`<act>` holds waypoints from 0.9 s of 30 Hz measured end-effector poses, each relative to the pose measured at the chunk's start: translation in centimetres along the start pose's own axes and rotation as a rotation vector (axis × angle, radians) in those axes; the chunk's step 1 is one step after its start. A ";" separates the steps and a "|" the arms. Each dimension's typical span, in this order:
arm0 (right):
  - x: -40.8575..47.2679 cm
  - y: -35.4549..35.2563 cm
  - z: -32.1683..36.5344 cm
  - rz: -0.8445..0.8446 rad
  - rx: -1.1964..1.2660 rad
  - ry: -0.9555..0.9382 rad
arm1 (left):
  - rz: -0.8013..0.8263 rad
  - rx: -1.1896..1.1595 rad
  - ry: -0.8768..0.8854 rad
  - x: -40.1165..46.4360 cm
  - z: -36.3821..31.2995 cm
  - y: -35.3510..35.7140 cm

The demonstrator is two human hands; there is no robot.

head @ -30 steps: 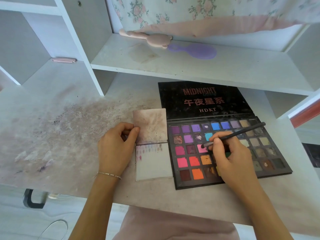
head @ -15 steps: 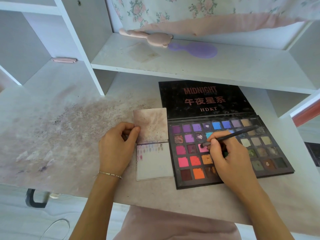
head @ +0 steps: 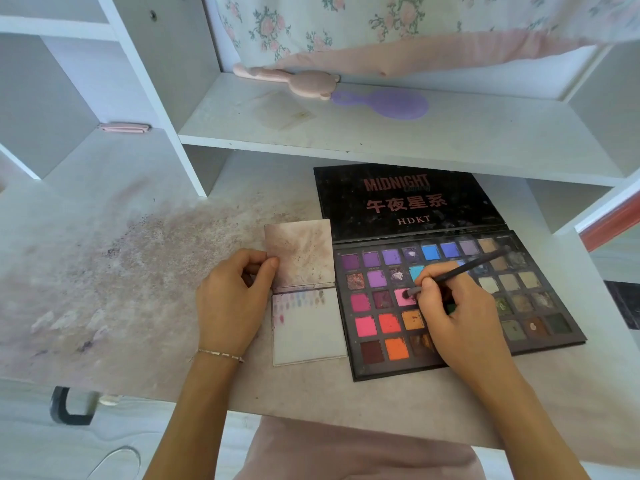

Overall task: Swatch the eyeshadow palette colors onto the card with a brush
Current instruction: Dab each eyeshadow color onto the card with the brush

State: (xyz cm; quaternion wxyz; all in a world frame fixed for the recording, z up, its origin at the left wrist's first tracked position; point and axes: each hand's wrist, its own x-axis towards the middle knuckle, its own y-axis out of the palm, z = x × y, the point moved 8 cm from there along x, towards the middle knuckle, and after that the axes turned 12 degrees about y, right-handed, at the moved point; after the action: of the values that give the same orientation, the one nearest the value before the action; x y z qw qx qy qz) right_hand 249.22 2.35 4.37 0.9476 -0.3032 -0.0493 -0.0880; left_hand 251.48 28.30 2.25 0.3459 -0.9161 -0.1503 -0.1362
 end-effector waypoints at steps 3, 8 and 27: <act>-0.1 0.1 0.0 0.016 0.002 0.000 | 0.000 0.004 -0.002 0.0 0.0 0.0; -0.1 -0.5 -0.2 -0.044 0.026 0.040 | -0.001 0.003 0.001 0.0 0.0 -0.1; -1.8 8.3 5.2 0.354 0.152 0.011 | -0.012 -0.028 0.007 0.0 0.0 0.0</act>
State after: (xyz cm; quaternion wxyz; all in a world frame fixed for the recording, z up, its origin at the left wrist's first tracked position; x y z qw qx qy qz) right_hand 248.91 12.29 3.67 0.9687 -0.2342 0.0034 0.0824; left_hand 251.50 28.32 2.32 0.3329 -0.9194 -0.1527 -0.1435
